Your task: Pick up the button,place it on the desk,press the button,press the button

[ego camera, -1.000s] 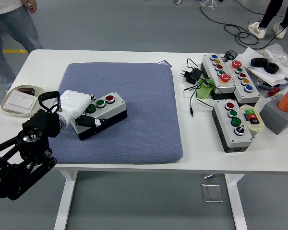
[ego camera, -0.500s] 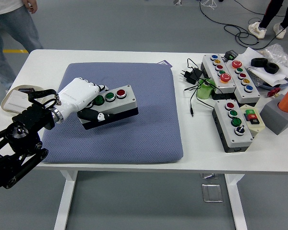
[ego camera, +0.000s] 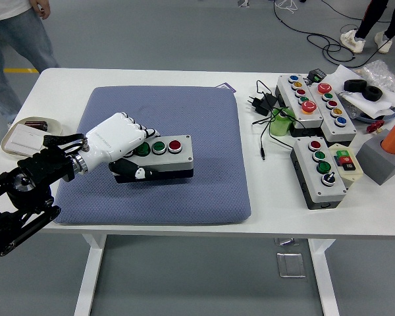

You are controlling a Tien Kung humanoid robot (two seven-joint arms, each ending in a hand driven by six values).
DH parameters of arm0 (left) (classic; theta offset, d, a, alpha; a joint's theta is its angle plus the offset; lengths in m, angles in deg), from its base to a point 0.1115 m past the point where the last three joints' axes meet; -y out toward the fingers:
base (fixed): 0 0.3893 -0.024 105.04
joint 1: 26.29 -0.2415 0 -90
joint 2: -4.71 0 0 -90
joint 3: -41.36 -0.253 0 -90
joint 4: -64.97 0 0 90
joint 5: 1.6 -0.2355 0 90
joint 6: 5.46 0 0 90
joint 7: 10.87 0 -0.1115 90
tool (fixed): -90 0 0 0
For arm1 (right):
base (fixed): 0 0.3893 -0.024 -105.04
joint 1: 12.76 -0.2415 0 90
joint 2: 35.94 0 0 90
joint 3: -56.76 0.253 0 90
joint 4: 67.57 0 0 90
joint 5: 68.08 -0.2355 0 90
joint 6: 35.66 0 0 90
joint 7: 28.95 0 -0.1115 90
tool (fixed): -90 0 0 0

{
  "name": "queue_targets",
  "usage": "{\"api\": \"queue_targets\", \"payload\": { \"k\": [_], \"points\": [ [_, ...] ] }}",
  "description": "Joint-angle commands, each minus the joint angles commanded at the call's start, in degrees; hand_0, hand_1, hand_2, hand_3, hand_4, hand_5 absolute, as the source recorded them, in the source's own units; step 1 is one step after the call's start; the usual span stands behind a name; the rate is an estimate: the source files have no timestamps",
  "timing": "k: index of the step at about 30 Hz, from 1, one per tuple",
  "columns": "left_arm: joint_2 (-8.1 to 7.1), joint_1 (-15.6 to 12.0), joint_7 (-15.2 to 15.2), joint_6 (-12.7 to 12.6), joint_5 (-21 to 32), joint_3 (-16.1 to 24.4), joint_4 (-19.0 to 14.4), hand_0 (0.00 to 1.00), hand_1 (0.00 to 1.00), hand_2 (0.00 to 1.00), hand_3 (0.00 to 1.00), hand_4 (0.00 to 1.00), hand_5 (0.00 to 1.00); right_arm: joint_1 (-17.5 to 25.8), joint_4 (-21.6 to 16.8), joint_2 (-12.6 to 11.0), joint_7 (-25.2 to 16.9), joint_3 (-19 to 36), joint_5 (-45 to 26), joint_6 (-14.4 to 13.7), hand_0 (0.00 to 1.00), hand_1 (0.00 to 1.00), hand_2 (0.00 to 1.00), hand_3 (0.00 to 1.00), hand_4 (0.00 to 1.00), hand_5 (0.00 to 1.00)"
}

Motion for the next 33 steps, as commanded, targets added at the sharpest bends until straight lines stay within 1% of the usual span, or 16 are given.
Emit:
{"api": "queue_targets", "payload": {
  "k": [5,6,11,12,14,17,18,21,23,24,29,30,33],
  "points": [
    [0.25,0.35,0.44,-0.42,0.00,-0.88,0.30,0.339,0.286,0.287,0.333,0.493,0.002,-0.10,0.00,0.00,-0.05,-0.04,-0.10,-0.03,0.627,0.477,0.539,0.582,0.279,0.022],
    [0.32,0.38,0.33,-0.31,0.00,-0.95,0.29,0.365,0.363,0.355,0.401,0.539,0.002,-0.12,0.00,-0.01,-0.04,-0.01,-0.07,-0.03,0.627,0.477,0.539,0.582,0.279,0.022],
    [0.53,0.44,0.04,0.39,0.00,-1.46,0.54,0.365,0.363,0.355,0.401,0.539,0.002,-0.20,0.00,-0.05,0.01,0.29,0.34,0.02,0.627,0.477,0.539,0.582,0.279,0.022],
    [0.56,0.43,0.03,0.41,0.00,-1.49,0.61,0.425,0.472,0.469,0.483,0.559,0.124,-0.20,0.00,-0.06,0.01,0.27,0.33,0.03,0.627,0.477,0.539,0.582,0.279,0.022],
    [0.59,0.40,0.11,0.24,0.00,-1.58,0.86,0.425,0.472,0.469,0.483,0.559,0.124,-0.21,0.00,-0.06,0.00,0.21,0.32,0.05,0.627,0.477,0.539,0.582,0.279,0.022],
    [0.66,0.47,-0.01,0.87,0.00,-1.61,1.23,0.425,0.472,0.469,0.483,0.559,0.124,-0.21,0.00,-0.09,-0.03,0.13,0.29,0.08,0.627,0.477,0.539,0.582,0.279,0.022],
    [0.67,0.49,-0.01,1.07,0.00,-1.60,1.28,0.492,0.559,0.628,0.578,0.725,0.236,-0.21,0.00,-0.09,-0.03,0.12,0.30,0.09,0.627,0.477,0.539,0.582,0.280,0.022],
    [0.69,0.50,0.13,2.12,0.00,-1.56,1.36,0.492,0.559,0.628,0.578,0.725,0.236,-0.23,0.00,-0.10,-0.09,0.04,0.23,0.11,0.627,0.477,0.539,0.582,0.280,0.022],
    [0.71,0.46,0.19,2.10,0.00,-1.63,1.42,0.492,0.559,0.628,0.578,0.725,0.236,-0.24,0.00,-0.11,-0.12,0.03,0.23,0.11,0.627,0.477,0.539,0.582,0.280,0.022],
    [0.74,0.46,0.25,2.00,0.00,-1.68,1.47,0.497,0.579,0.669,0.650,0.780,0.281,-0.25,0.00,-0.10,-0.12,0.08,0.28,0.12,0.627,0.477,0.539,0.582,0.279,0.022],
    [0.85,0.40,0.37,2.08,0.00,-1.64,1.66,0.497,0.579,0.669,0.650,0.780,0.281,-0.30,0.00,-0.10,-0.17,0.05,0.23,0.16,0.627,0.477,0.539,0.582,0.279,0.022],
    [0.86,0.40,0.37,2.09,0.00,-1.62,1.68,0.522,0.673,0.774,0.791,0.817,0.302,-0.31,0.00,-0.10,-0.17,0.05,0.23,0.17,0.627,0.477,0.539,0.582,0.279,0.022],
    [0.71,0.31,0.53,1.97,0.00,-1.22,1.39,0.522,0.673,0.774,0.791,0.817,0.302,-0.31,0.00,-0.11,-0.16,0.12,0.37,0.20,0.627,0.477,0.539,0.582,0.279,0.022]
  ]
}}
